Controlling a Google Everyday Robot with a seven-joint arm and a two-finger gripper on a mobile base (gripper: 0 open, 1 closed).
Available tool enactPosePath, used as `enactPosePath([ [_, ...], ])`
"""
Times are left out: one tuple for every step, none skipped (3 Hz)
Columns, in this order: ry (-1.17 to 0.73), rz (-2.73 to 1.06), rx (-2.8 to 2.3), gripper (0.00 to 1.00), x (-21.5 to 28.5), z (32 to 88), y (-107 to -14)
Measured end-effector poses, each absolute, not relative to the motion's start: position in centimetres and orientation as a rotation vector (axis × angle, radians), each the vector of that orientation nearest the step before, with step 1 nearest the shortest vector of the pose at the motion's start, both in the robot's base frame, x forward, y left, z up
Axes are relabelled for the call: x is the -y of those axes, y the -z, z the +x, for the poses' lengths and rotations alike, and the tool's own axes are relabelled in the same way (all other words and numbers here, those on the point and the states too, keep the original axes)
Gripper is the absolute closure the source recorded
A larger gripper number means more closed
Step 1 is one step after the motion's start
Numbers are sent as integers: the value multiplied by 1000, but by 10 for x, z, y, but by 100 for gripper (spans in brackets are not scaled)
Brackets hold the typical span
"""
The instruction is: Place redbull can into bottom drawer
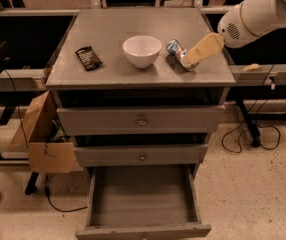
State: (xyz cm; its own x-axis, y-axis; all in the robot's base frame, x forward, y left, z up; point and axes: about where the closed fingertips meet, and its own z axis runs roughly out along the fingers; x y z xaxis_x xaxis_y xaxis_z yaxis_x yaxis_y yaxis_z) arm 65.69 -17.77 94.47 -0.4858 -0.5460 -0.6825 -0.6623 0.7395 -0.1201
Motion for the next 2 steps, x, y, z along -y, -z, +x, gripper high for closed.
enactPosePath([
  [-254,-847,-2185,0,180,666,-937],
  [-290,-773,-2184,0,172,690,-922],
])
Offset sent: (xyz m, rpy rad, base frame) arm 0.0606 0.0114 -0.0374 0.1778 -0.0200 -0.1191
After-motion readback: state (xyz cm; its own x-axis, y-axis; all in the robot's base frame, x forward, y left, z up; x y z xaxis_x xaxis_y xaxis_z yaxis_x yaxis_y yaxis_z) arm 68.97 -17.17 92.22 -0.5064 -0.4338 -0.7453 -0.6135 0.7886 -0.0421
